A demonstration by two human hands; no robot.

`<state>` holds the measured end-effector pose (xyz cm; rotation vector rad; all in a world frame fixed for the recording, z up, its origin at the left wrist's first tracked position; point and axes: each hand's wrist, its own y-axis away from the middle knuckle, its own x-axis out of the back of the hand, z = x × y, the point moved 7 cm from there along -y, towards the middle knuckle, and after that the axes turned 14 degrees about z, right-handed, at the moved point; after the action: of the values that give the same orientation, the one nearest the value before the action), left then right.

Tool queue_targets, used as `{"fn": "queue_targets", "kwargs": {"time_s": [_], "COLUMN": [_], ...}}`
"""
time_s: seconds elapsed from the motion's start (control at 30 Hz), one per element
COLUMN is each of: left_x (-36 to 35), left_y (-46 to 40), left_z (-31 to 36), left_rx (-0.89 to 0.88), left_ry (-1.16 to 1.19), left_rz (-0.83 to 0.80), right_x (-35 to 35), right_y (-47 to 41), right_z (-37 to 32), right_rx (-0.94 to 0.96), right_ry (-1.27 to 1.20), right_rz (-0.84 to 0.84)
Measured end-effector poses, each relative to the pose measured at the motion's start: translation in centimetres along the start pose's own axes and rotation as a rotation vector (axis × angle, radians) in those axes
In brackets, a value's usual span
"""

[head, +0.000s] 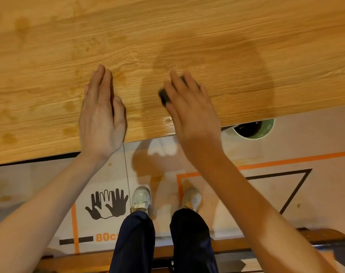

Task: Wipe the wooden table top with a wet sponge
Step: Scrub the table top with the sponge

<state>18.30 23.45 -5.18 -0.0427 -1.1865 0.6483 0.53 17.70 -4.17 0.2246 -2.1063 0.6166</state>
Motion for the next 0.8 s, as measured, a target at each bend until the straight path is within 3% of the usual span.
{"fn": "queue_targets", "kwargs": {"time_s": [0.1, 0.37, 0.57, 0.67, 0.73, 0.8], "left_x": [0.1, -0.1, 0.1, 0.0, 0.0, 0.0], "left_y": [0.1, 0.0, -0.1, -0.1, 0.1, 0.3], "left_z": [0.0, -0.1, 0.1, 0.2, 0.3, 0.5], "left_rx": [-0.025, -0.039, -0.029, -0.034, -0.058, -0.103], "left_ry": [0.013, 0.011, 0.029, 0.054, 0.088, 0.126], "left_rz": [0.031, 0.000, 0.001, -0.006, -0.024, -0.043], "right_x": [1.2, -3.8, -0.4, -0.3, 0.5, 1.8], "right_y": [5.0, -4.2, 7.0, 6.3, 5.3, 5.4], "right_z": [-0.8, -4.0, -6.0, -4.6, -2.6, 0.1], "right_rx": [0.015, -0.040, -0.048, 0.060, -0.003, -0.203], "right_ry": [0.036, 0.014, -0.034, -0.031, -0.024, -0.041], "right_rz": [-0.011, 0.039, 0.140, 0.106, 0.160, 0.292]}}
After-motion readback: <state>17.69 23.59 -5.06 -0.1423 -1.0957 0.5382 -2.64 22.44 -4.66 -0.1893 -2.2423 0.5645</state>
